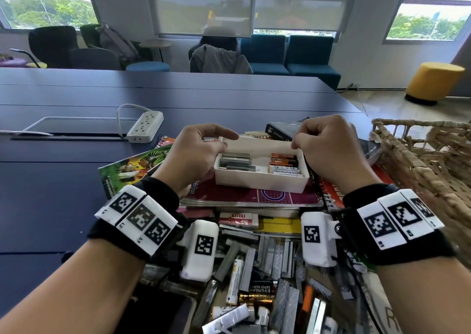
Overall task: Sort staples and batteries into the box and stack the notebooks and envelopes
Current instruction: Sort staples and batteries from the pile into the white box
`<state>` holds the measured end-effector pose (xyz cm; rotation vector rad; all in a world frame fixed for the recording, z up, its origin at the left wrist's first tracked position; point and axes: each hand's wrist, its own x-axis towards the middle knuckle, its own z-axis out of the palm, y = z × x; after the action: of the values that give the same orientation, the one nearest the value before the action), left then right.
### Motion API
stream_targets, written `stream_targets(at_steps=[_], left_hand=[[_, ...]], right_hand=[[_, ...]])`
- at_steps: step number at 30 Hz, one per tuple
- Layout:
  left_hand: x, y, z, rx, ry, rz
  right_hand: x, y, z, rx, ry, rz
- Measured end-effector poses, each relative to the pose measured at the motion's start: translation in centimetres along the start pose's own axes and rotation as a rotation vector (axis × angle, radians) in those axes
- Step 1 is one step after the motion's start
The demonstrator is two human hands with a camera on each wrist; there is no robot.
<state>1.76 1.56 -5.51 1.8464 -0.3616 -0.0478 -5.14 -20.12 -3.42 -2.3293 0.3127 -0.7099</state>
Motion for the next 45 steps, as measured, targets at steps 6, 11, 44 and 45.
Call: stream_targets(at_steps=[6,11,44,45], left_hand=[[-0.2,0.6,0.0,-0.038,0.054,0.106],[-1.3,2.8,0.3,-0.086,0.112,0.268],[-5.2,4.3,2.2,0.739,-0.846,0.188],[-5.3,4.3,2.4,0.750,-0.842,0.194]], right_hand=[[-0.6,-1.4,-0.3,0.036,-0.063,-0.094],[-1.0,-2.3,-0.1,0.047,-0.091,-0.164],[-9.3,-2.4,-5.3,-0.794,-0.865,-0.005],[-9.3,-2.4,-5.4,-0.827,-0.853,0.009]])
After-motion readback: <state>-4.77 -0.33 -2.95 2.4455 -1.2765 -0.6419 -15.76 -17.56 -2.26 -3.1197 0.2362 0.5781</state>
